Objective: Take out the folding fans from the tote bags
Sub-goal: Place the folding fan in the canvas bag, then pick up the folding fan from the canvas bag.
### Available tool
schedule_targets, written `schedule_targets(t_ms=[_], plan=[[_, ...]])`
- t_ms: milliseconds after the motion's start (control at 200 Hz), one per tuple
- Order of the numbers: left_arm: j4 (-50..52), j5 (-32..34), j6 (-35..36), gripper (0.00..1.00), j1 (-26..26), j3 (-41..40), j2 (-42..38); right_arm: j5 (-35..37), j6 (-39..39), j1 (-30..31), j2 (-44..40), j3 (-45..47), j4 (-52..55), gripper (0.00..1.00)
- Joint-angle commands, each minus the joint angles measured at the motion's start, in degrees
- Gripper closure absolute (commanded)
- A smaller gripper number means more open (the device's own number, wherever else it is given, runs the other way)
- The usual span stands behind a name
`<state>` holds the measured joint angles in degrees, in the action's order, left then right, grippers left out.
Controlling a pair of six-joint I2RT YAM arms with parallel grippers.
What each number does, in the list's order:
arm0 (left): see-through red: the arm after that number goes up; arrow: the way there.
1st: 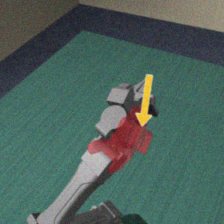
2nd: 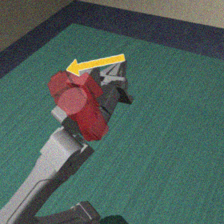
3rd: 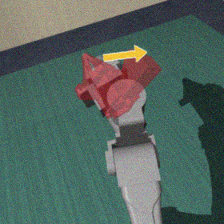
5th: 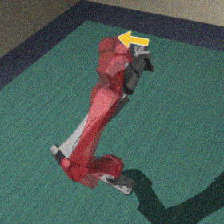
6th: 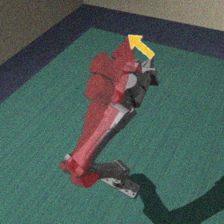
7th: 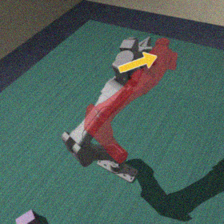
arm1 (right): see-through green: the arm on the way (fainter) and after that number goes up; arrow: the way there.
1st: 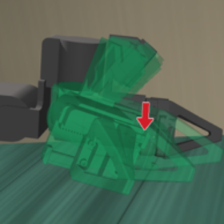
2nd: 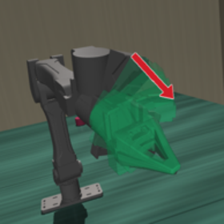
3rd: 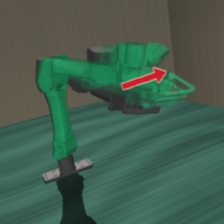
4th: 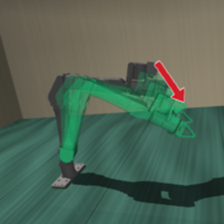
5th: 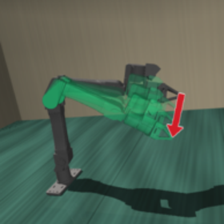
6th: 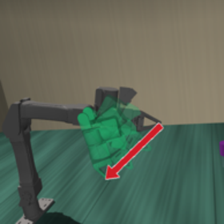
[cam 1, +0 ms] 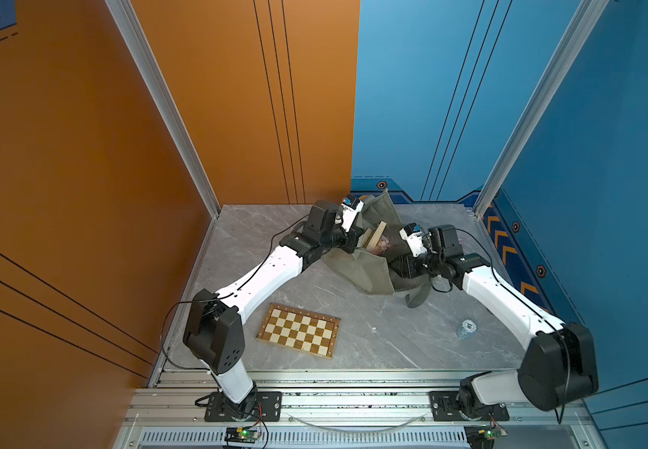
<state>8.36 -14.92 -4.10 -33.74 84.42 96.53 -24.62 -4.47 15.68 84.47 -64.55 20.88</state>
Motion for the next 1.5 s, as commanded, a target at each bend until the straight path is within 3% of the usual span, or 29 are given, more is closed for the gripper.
schedule_targets(t_ms=[0, 175, 410, 636, 826, 906, 1051, 1277, 1387, 1492], plan=[[-2.3, 0.5, 1.5, 1.0, -0.5, 0.0, -2.0, 1.7, -7.9, 0.3, 7.2, -7.2, -7.4, 0.38], [-0.7, 0.7, 2.3, 1.0, -1.3, 1.1, -1.6, 5.4, -15.1, -0.1, 18.5, -17.9, -6.3, 0.35], [-0.3, 2.8, 2.2, 1.0, -2.1, 1.1, -2.0, 10.7, -21.5, -1.4, 24.6, -24.7, 1.8, 0.32], [1.8, 4.2, 3.6, 1.0, -3.3, 1.2, -1.7, 10.5, -28.9, -2.6, 28.1, -27.0, 11.0, 0.3], [4.3, 6.8, 4.1, 1.0, -4.8, 1.0, -0.3, 7.9, -32.3, -2.0, 30.9, -25.4, 10.3, 0.29], [3.0, 7.3, 1.5, 1.0, -4.8, -1.5, 0.1, 7.6, -32.7, -1.7, 32.0, -25.4, 9.3, 0.28], [-9.4, 6.4, -5.3, 1.0, -5.0, -10.1, -1.8, 6.5, -32.5, -1.3, 33.4, -25.2, 9.6, 0.28], [-29.5, 12.1, -18.4, 1.0, -4.7, -26.6, -9.3, 5.1, -32.7, -1.9, 31.0, -15.5, 4.5, 0.29], [-32.2, 12.9, -23.1, 1.0, -4.0, -32.5, -12.8, 3.0, -35.3, -4.0, 30.1, -12.2, -0.9, 0.29], [-30.0, 13.6, -23.0, 1.0, -3.5, -35.3, -16.3, -1.5, -37.9, -5.8, 29.3, -8.3, -9.8, 0.3]])
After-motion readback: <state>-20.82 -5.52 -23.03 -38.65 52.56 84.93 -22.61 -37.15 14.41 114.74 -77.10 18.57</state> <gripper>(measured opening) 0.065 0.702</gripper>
